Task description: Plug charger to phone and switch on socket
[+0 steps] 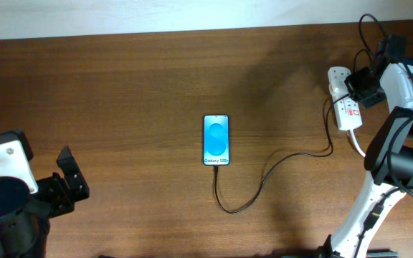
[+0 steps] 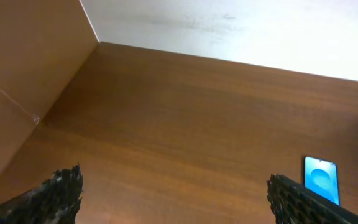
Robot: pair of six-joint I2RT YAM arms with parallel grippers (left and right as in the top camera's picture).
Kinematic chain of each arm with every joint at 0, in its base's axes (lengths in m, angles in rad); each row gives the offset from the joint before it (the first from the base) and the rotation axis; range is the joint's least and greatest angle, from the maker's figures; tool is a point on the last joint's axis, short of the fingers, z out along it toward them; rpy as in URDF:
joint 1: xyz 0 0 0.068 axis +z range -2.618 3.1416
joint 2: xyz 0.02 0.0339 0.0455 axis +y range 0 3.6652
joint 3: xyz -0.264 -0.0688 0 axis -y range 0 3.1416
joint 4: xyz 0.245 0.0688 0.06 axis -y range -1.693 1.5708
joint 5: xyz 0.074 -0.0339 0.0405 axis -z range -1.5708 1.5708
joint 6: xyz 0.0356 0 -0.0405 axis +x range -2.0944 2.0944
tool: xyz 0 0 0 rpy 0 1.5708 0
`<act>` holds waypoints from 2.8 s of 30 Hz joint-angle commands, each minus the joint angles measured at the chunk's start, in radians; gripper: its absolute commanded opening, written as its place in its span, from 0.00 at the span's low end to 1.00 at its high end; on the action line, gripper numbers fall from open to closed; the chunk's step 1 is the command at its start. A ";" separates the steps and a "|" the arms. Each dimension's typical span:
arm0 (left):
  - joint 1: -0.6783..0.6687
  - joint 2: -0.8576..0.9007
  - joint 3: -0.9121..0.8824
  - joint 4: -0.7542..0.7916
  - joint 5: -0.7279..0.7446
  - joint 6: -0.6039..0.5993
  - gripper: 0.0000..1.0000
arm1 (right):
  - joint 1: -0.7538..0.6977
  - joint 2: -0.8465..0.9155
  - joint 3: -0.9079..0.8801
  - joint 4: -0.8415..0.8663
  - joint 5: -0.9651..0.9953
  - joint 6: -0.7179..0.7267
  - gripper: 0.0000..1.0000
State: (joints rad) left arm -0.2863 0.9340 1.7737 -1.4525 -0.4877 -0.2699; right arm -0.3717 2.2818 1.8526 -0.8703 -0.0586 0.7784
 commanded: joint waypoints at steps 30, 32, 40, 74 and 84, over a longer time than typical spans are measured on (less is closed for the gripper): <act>0.001 0.004 0.000 -0.015 -0.014 -0.010 0.99 | 0.051 0.144 0.180 -0.200 -0.097 -0.069 0.04; 0.001 0.004 0.000 -0.034 -0.014 -0.010 0.99 | 0.038 0.082 0.181 -0.269 0.016 -0.068 0.04; 0.001 0.004 0.000 -0.076 0.001 -0.010 0.99 | 0.047 -0.401 0.180 -0.367 0.372 -0.068 0.04; 0.270 -0.706 0.033 -0.235 0.000 -0.006 0.99 | 0.245 -1.898 -0.426 0.251 -0.237 -0.169 0.06; 0.279 -0.774 0.033 -0.235 0.000 -0.006 0.99 | 0.245 -1.971 -0.426 0.247 -0.237 -0.173 0.11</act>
State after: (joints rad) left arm -0.0200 0.2276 1.8027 -1.6867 -0.4831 -0.2733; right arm -0.1310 0.3233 1.4284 -0.6235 -0.2829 0.6163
